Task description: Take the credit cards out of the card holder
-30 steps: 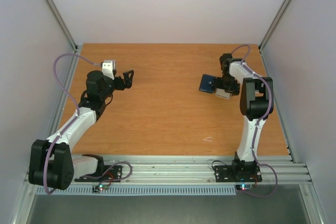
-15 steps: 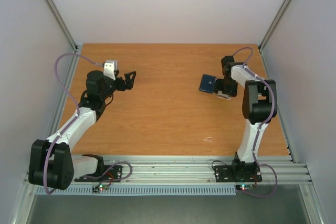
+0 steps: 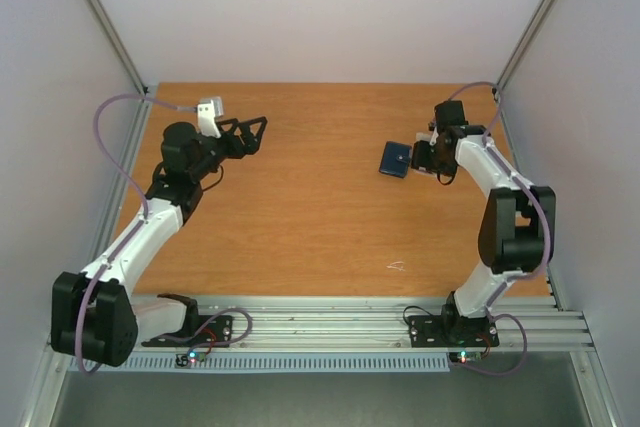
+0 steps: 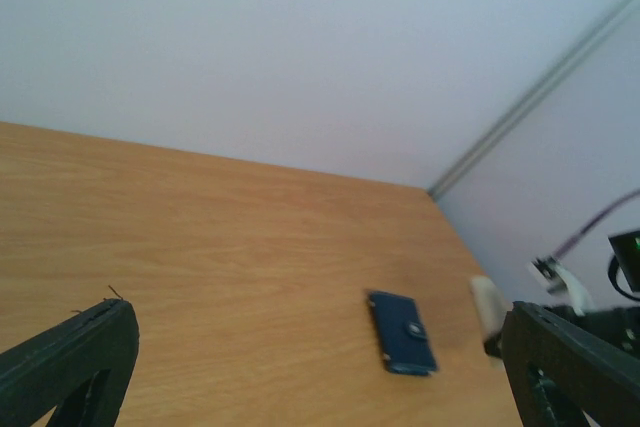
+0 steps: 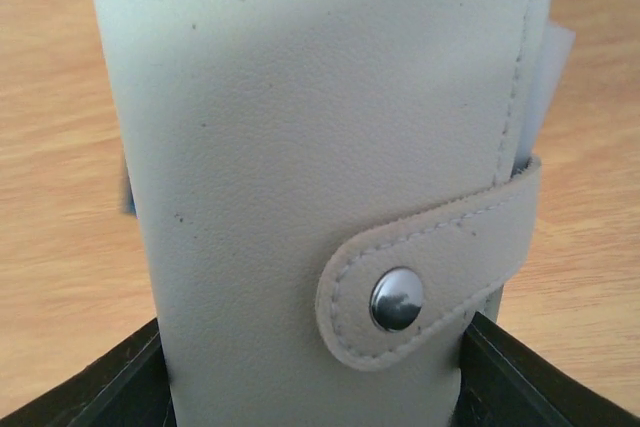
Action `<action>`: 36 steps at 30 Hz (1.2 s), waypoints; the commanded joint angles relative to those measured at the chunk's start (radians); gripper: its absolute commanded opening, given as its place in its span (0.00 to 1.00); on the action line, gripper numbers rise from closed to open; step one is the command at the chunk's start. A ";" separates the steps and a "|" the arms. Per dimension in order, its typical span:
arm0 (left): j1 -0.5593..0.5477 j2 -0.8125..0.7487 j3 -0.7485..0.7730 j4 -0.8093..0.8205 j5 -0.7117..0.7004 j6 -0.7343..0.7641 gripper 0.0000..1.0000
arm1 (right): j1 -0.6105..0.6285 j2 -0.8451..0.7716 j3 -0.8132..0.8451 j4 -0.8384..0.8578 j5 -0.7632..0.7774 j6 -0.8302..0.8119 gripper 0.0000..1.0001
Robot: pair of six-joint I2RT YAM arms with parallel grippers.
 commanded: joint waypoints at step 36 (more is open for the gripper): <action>-0.060 -0.568 -0.080 -0.090 0.236 -0.245 0.00 | 1.138 -0.254 0.374 0.186 0.292 -0.380 0.62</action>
